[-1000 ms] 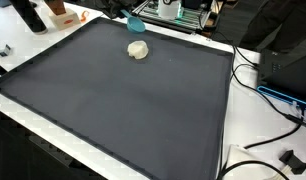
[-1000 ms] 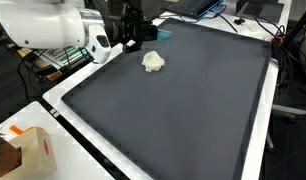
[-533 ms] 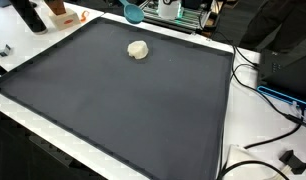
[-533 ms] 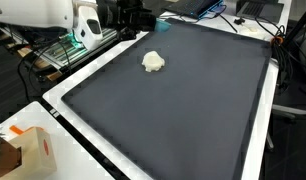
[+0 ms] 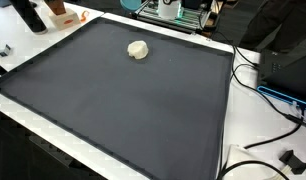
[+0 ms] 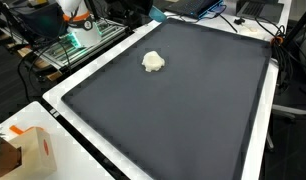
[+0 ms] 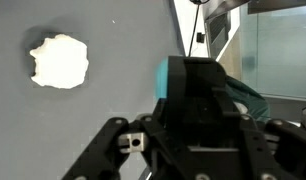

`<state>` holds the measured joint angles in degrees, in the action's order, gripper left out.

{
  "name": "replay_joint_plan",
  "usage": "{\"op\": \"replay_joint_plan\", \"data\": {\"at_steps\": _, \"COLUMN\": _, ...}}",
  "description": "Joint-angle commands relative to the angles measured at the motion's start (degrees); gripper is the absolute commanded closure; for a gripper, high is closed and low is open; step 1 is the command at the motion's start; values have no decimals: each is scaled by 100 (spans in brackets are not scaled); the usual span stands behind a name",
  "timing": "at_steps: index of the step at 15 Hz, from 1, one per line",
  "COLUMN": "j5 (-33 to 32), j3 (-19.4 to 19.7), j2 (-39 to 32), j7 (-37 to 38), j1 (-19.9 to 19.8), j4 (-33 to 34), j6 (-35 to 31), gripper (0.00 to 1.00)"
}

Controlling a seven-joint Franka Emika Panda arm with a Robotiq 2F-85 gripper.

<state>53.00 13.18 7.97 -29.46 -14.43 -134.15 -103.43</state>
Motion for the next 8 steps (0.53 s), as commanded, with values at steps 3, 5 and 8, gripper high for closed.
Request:
{"op": "replay_joint_plan", "data": {"at_steps": 3, "j5": -1060, "j3": -379, "j2": 935, "j7": 1700, "j1": 137, "j4": -258, "j6": -772, "gripper": 75}}
{"op": "replay_joint_plan", "data": {"at_steps": 5, "j5": -1481, "j3": -537, "j2": 1125, "j7": 2270, "j1": 175, "j4": -276, "j6": -1021, "gripper": 75}}
{"op": "replay_joint_plan", "data": {"at_steps": 8, "j5": -2126, "j3": -731, "j2": 1352, "j7": 3020, "j1": 253, "j4": -284, "j6": -1202, "gripper": 75}}
